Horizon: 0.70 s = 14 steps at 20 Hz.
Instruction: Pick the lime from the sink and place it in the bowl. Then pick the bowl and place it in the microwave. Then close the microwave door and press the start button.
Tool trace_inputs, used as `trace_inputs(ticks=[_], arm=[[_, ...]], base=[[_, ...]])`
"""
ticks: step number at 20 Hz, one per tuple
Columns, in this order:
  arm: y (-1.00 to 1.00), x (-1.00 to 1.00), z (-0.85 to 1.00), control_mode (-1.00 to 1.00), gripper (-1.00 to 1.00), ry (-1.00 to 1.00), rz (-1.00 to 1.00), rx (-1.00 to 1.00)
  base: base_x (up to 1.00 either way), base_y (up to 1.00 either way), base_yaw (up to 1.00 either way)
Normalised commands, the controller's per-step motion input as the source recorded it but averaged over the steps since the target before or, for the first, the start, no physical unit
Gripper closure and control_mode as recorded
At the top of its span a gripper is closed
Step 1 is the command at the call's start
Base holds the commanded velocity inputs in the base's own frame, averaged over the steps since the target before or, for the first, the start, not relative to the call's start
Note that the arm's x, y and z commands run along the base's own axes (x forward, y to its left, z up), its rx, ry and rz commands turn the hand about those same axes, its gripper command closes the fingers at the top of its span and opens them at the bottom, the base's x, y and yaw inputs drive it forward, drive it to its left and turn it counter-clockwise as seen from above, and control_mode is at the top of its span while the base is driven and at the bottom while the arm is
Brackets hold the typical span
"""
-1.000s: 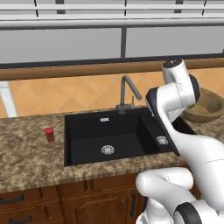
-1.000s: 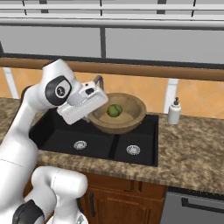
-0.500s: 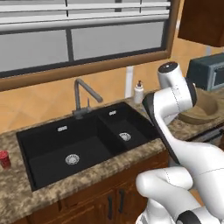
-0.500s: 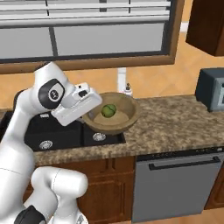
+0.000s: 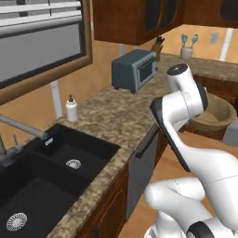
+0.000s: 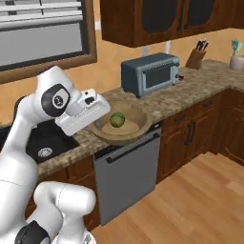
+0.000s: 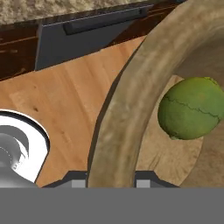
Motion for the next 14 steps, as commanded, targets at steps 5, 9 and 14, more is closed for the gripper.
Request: trace_inputs(ticks=[5,9,14], arm=[[0.00,0.00,0.00,1.00,1.00,0.00,0.00,0.00],[0.00,0.00,0.00,1.00,1.00,0.00,0.00,0.00],[0.00,0.00,0.00,1.00,1.00,0.00,0.00,0.00]], base=[[0.00,0.00,-0.77],[0.01,0.00,-0.77],[0.79,-0.40,-0.47]])
